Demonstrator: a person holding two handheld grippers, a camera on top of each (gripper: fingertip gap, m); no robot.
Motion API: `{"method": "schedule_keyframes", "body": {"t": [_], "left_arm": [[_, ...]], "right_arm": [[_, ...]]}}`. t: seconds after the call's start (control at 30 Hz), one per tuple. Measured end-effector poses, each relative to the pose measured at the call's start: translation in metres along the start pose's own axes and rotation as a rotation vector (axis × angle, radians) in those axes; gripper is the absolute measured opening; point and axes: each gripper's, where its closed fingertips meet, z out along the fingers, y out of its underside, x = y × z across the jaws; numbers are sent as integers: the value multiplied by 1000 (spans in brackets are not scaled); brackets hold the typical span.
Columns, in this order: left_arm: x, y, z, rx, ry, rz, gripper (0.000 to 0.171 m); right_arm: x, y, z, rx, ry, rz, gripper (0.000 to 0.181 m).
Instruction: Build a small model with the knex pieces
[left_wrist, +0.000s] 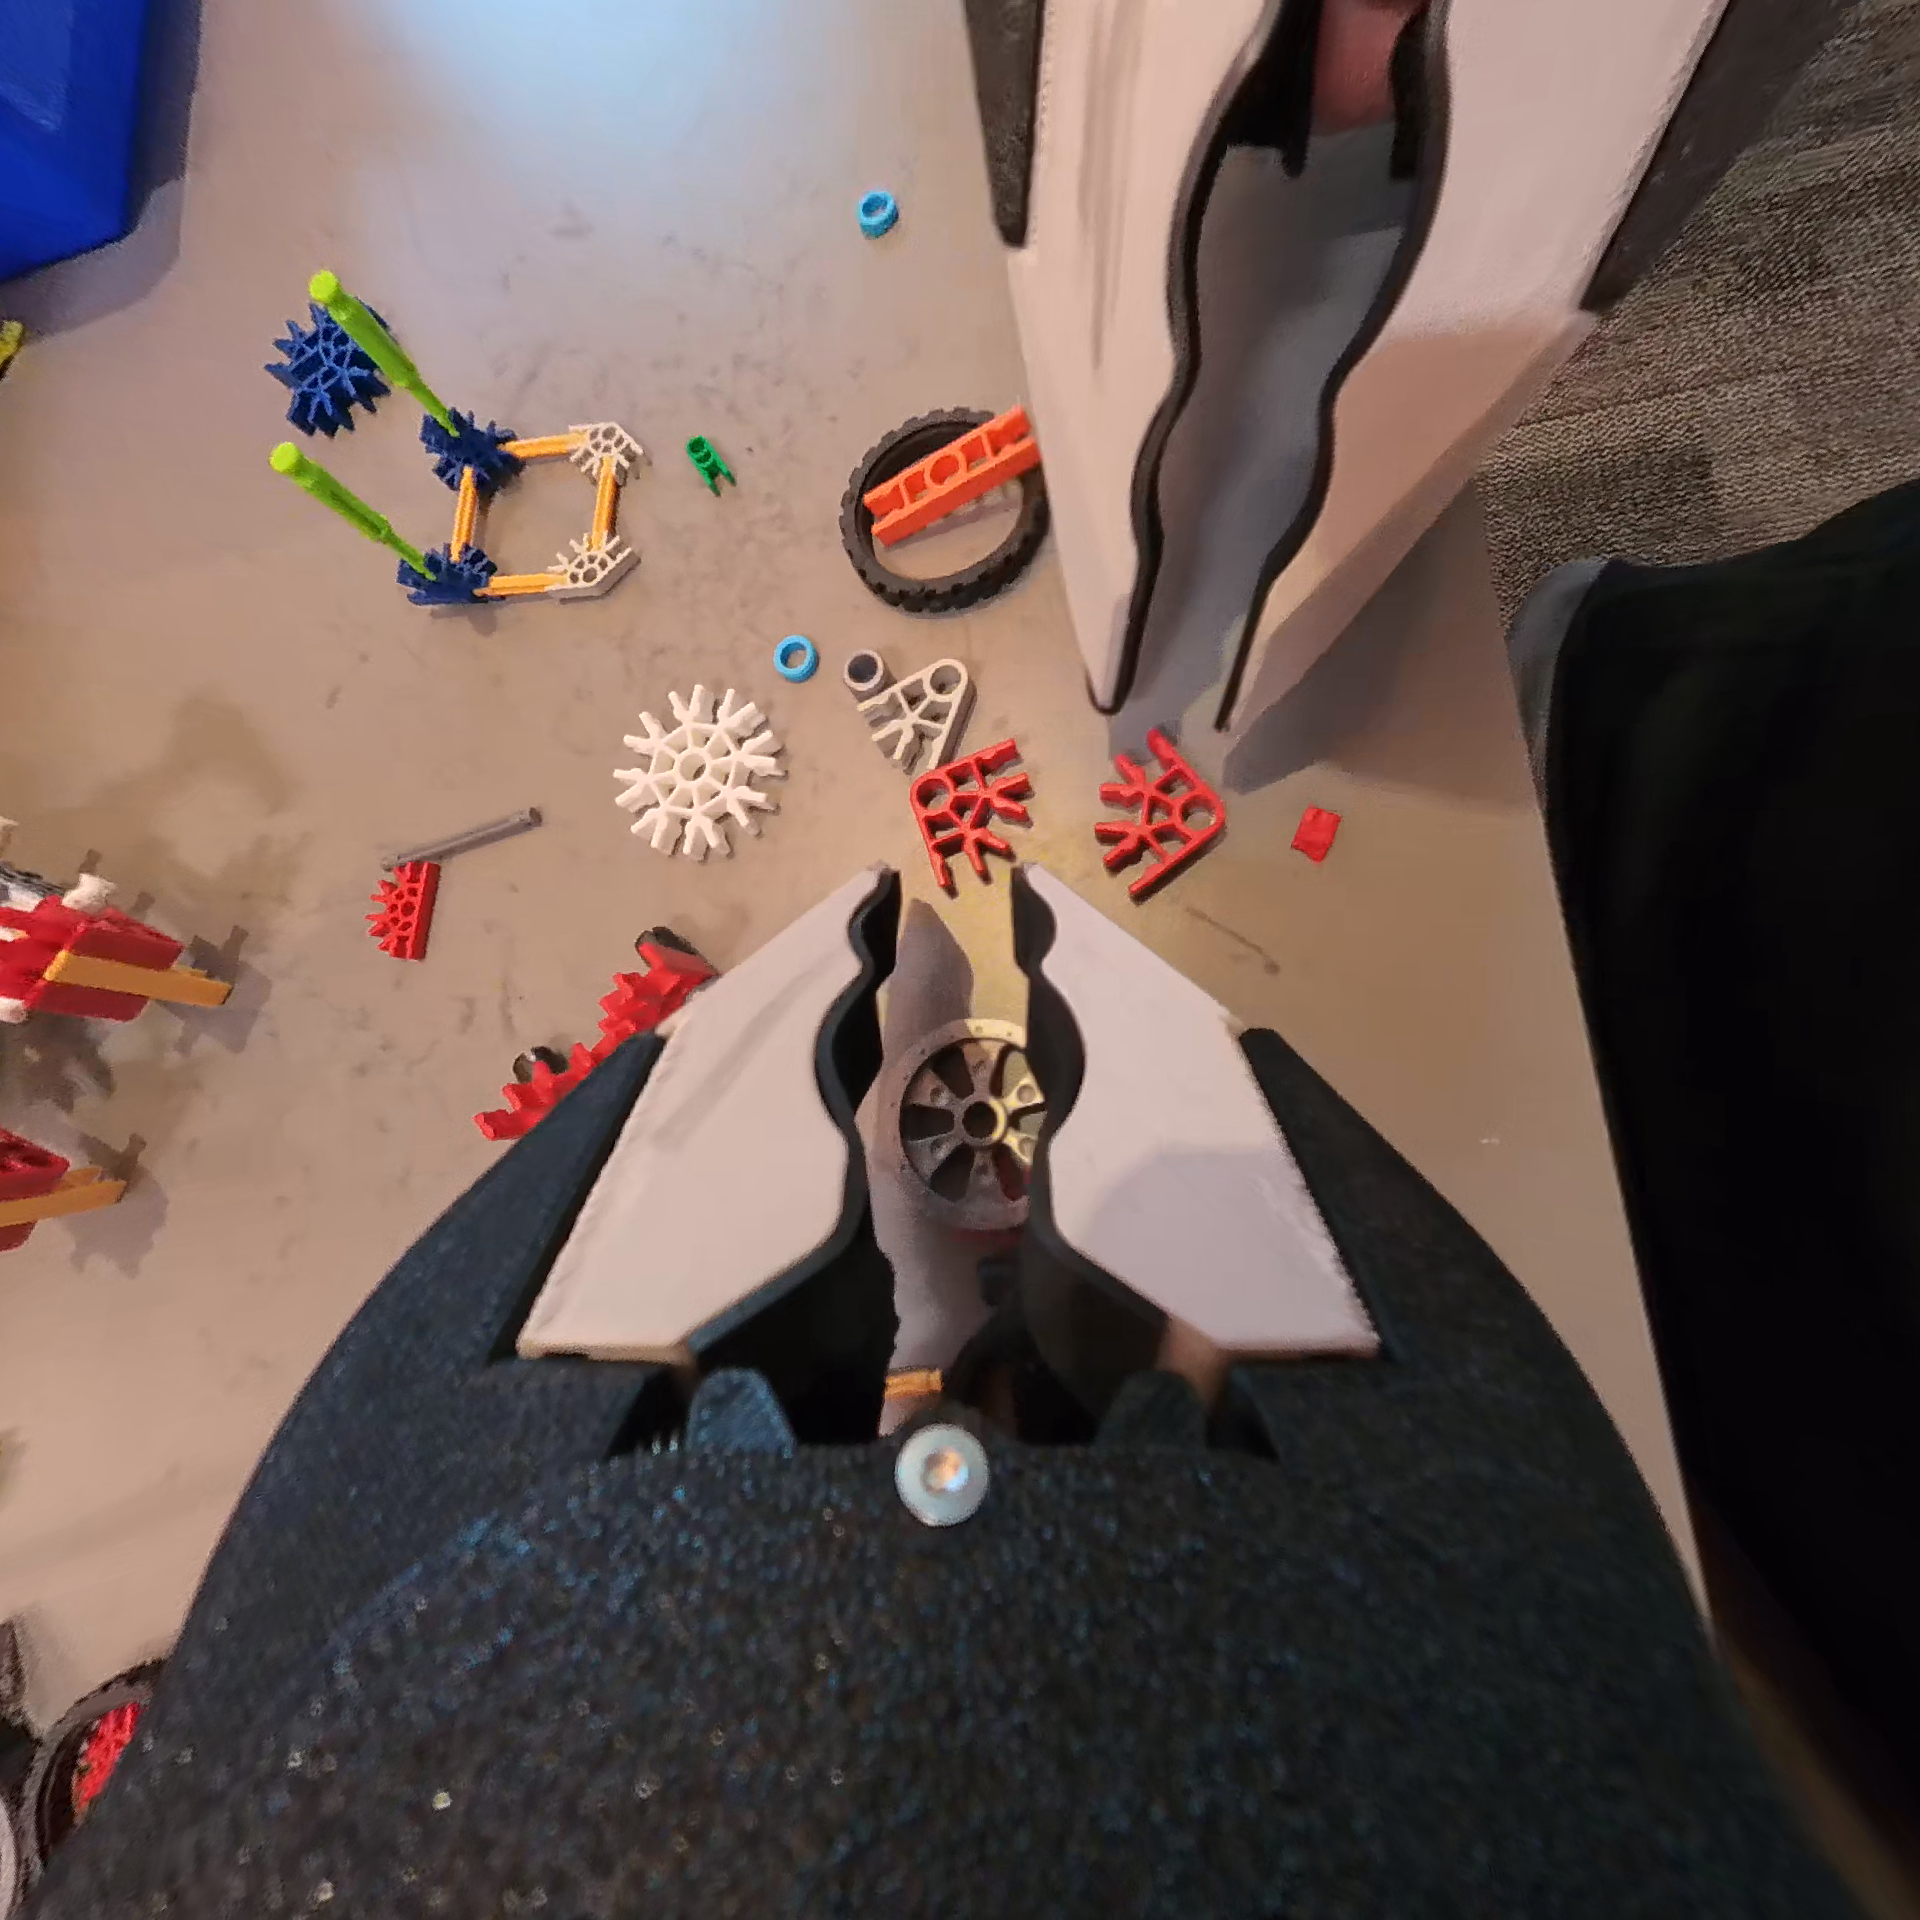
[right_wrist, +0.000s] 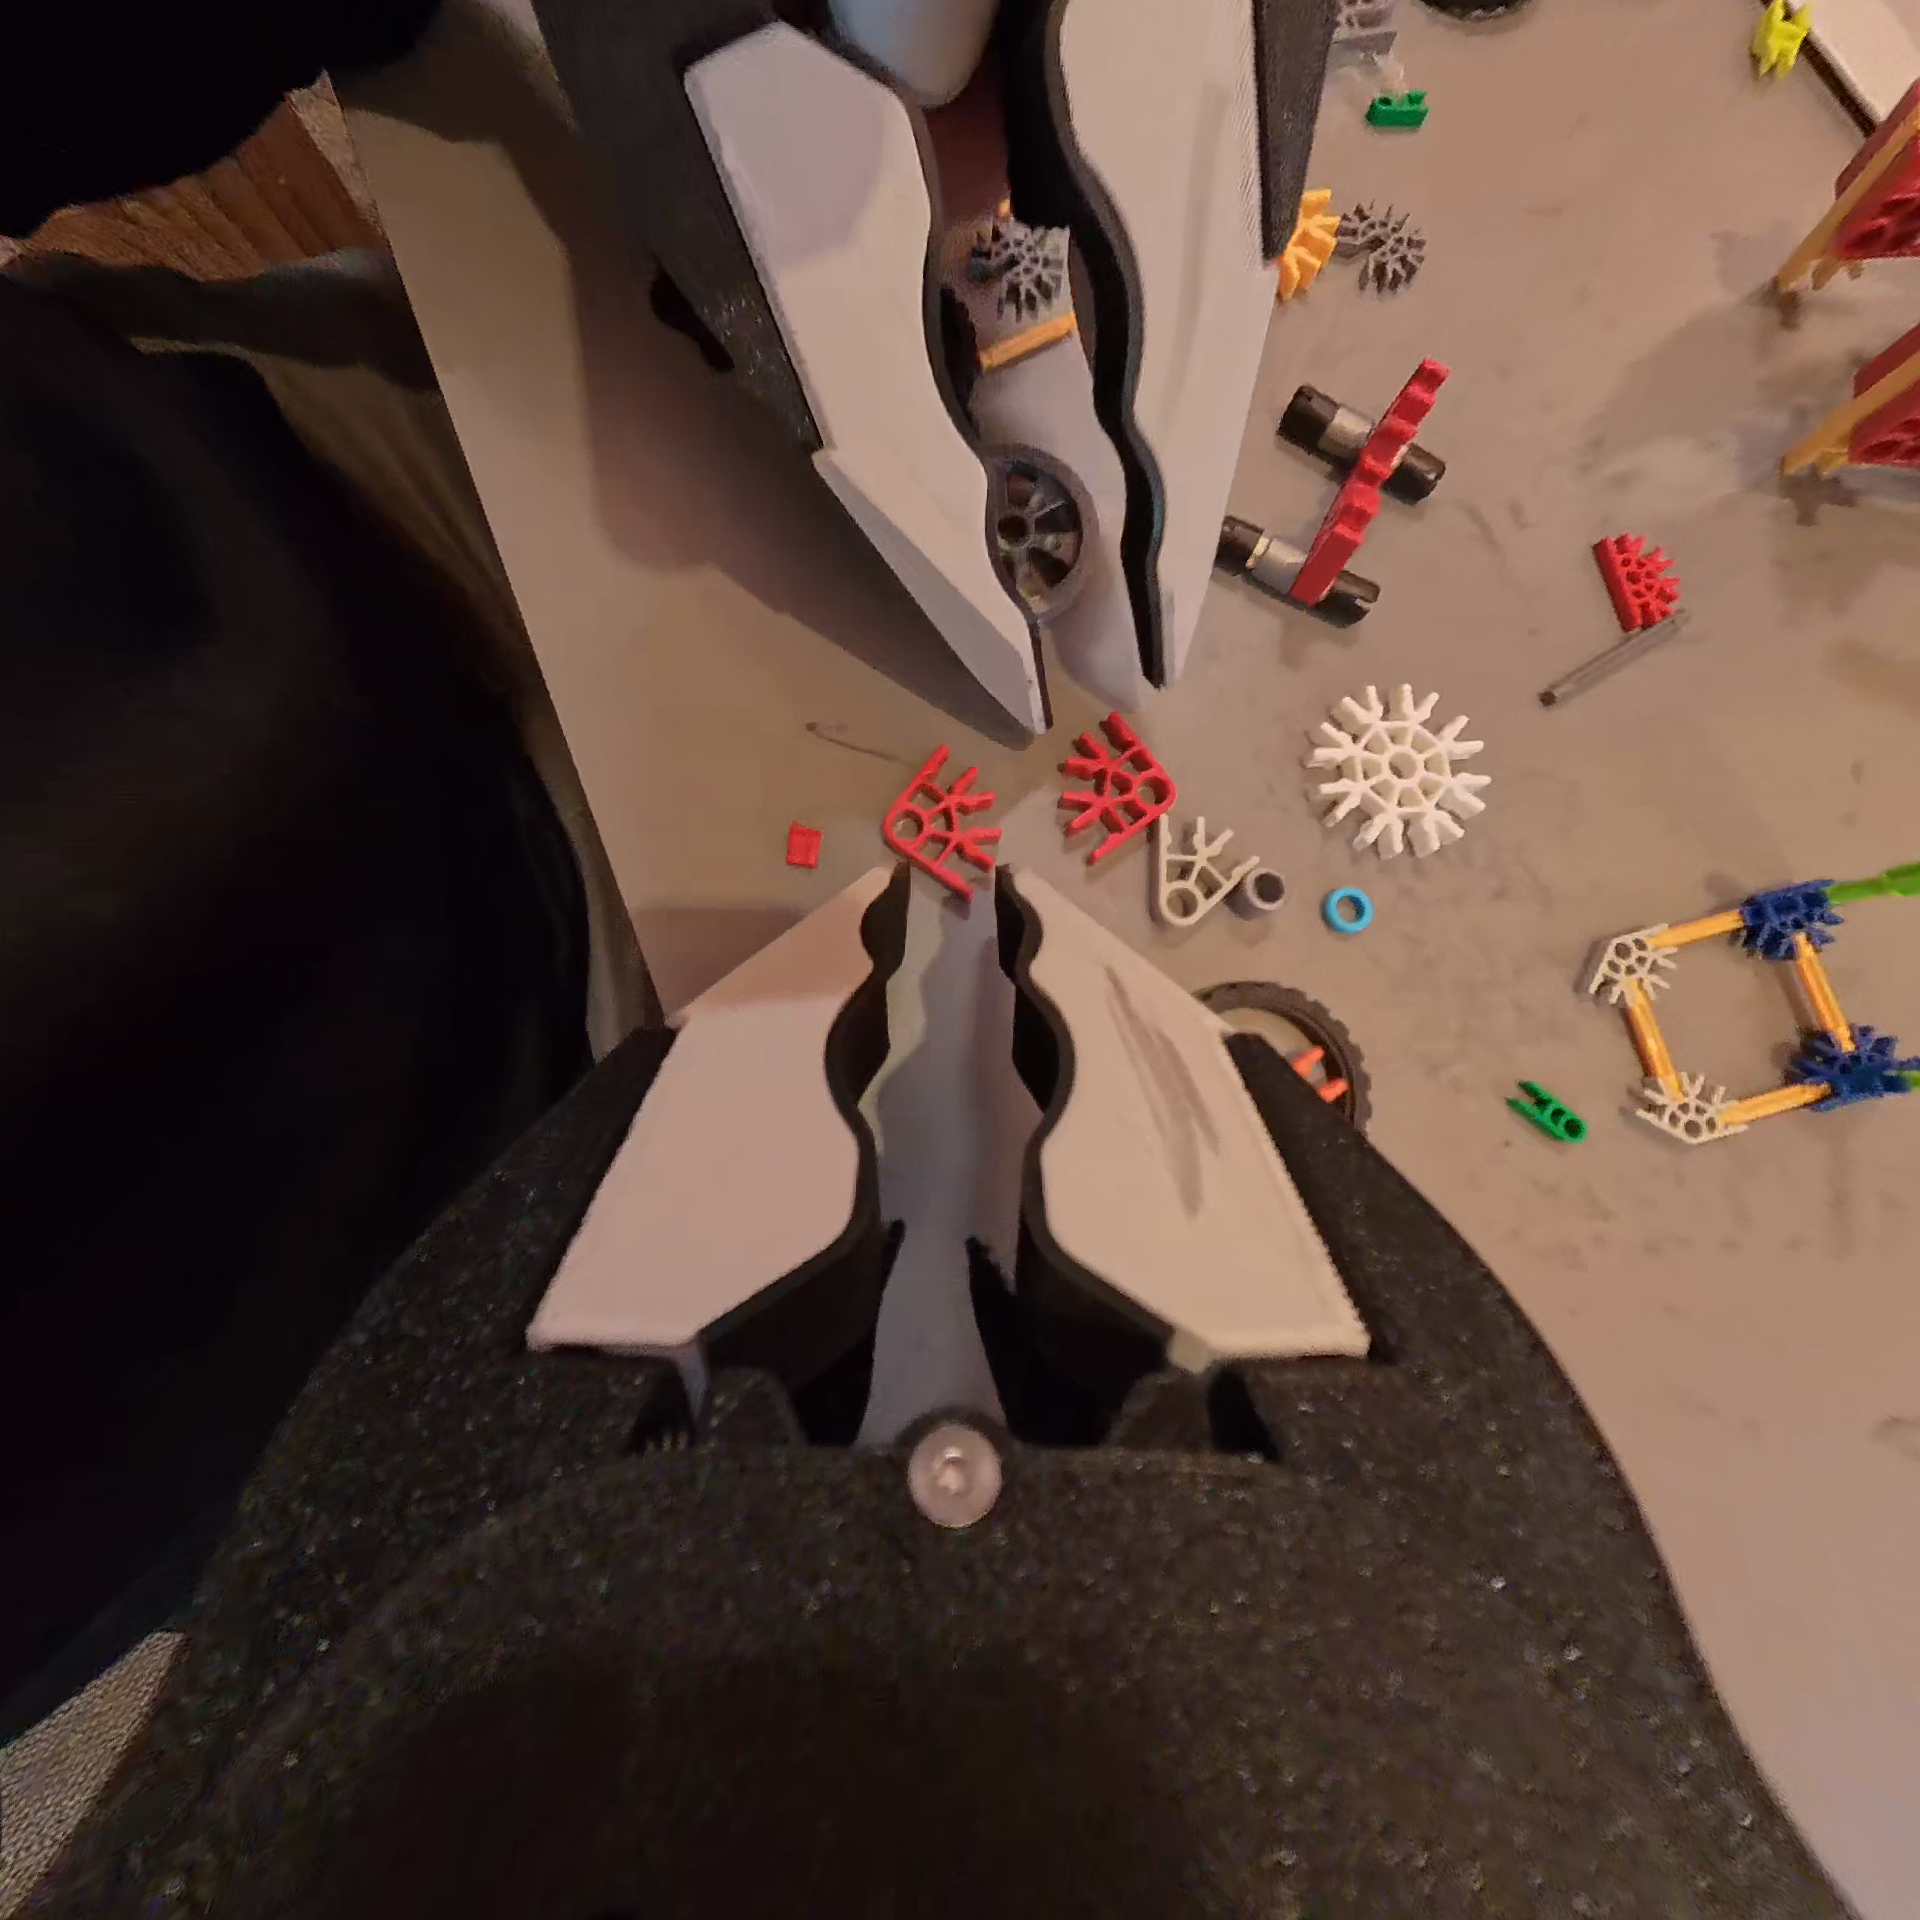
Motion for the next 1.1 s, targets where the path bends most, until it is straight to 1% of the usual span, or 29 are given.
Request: {"method": "schedule_keyframes", "body": {"t": [0.13, 0.23, 0.5, 0.63, 0.83, 1.1], "left_arm": [[8, 1, 4, -18, 19, 35, 24], [9, 1, 5, -19, 21, 33, 28], [4, 0, 7, -23, -18, 33, 26], [5, -1, 8, -15, -13, 28, 30], [3, -2, 9, -11, -19, 23, 32], [5, -3, 10, -9, -12, 26, 31]], "right_arm": [[-1, 6, 5, -14, 26, 13, 14], [2, 8, 9, -25, 41, 21, 12], [11, 10, 9, -41, 58, 19, 9], [19, 14, 7, -56, 82, 29, 7], [18, 12, 6, -45, 70, 24, 7], [18, 10, 6, -34, 70, 34, 7]]}}
